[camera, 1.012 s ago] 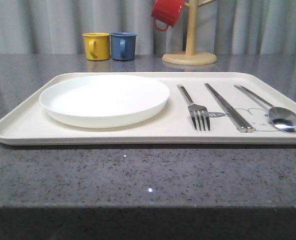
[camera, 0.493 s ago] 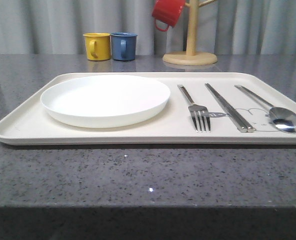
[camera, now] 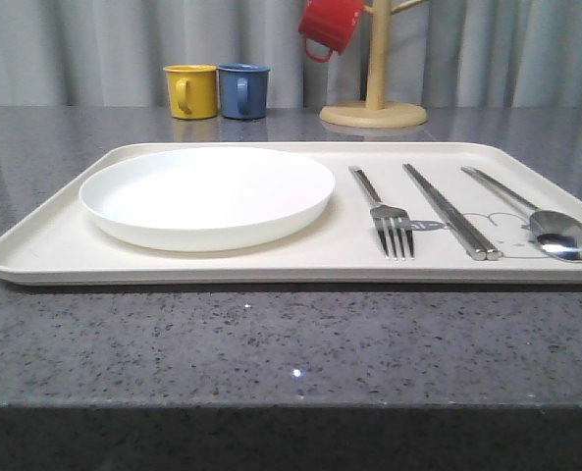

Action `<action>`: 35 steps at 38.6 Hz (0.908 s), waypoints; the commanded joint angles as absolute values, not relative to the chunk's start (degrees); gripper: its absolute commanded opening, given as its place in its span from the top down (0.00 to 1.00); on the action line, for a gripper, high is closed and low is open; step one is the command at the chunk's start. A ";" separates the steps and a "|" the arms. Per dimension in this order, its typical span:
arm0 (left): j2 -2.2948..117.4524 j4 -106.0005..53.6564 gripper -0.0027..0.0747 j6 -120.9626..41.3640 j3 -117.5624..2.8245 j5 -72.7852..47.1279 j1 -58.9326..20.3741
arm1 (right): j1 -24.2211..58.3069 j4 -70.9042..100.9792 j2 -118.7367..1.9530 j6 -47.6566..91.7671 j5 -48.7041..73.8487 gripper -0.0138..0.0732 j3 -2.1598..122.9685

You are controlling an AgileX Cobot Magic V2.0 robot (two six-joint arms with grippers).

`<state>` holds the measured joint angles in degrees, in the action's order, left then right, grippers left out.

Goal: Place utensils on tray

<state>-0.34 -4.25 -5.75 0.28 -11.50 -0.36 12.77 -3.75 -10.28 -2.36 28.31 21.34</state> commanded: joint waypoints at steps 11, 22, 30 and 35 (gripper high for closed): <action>-1.59 -4.45 0.99 -5.22 0.38 -7.22 -0.18 | 12.64 -3.95 -10.85 -1.92 23.83 0.92 22.76; -1.59 -4.45 0.99 -5.22 0.38 -7.22 -0.18 | 12.64 -3.95 -10.85 -1.92 23.83 0.92 22.76; -1.59 -4.45 0.99 -5.22 0.38 -7.22 -0.18 | 12.64 -3.95 -10.85 -1.92 23.83 0.92 22.76; -1.59 -4.45 0.99 -5.22 0.38 -7.22 -0.18 | 12.47 -5.62 -10.85 -1.33 20.84 0.92 20.85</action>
<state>-0.34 -4.25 -5.75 0.28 -11.71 -0.36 12.77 -4.39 -10.28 -2.36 27.41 20.58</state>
